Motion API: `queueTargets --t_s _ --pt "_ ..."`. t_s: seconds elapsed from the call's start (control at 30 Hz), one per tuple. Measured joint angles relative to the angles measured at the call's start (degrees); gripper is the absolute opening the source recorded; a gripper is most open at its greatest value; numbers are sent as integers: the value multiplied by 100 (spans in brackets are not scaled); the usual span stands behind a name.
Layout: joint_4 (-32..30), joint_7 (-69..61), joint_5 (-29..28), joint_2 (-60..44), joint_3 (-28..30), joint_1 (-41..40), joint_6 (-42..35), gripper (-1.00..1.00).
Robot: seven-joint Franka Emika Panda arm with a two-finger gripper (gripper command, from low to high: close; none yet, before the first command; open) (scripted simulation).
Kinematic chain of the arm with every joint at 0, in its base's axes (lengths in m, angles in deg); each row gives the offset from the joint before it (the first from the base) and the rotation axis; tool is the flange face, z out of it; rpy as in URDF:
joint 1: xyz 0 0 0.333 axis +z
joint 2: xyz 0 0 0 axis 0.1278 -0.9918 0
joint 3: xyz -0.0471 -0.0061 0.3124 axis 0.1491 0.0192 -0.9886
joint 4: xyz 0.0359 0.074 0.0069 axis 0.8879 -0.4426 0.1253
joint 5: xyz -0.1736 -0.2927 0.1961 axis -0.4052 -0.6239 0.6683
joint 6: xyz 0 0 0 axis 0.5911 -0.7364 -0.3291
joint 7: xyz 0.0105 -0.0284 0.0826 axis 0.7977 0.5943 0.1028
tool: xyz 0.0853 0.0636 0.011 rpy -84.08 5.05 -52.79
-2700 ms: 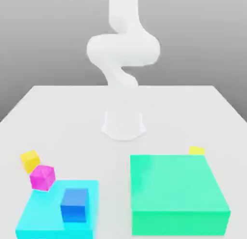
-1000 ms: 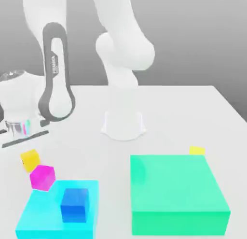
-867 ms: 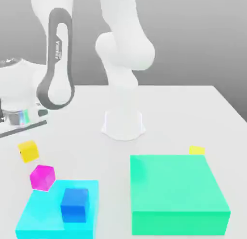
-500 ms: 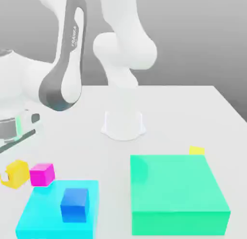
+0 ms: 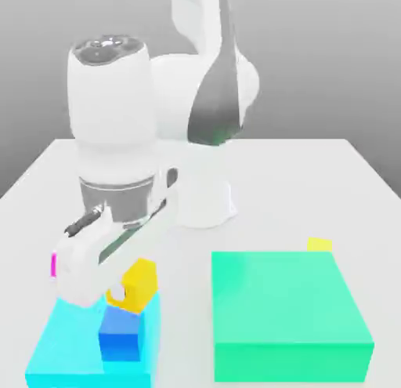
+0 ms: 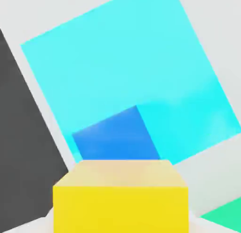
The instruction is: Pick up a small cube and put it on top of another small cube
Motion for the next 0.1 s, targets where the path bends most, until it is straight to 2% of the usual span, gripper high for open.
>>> queueTargets --t_s 0.03,0.1 --pt "-19 24 -25 -86 10 10 100 100" --pt "-19 24 -25 -86 10 10 100 100"
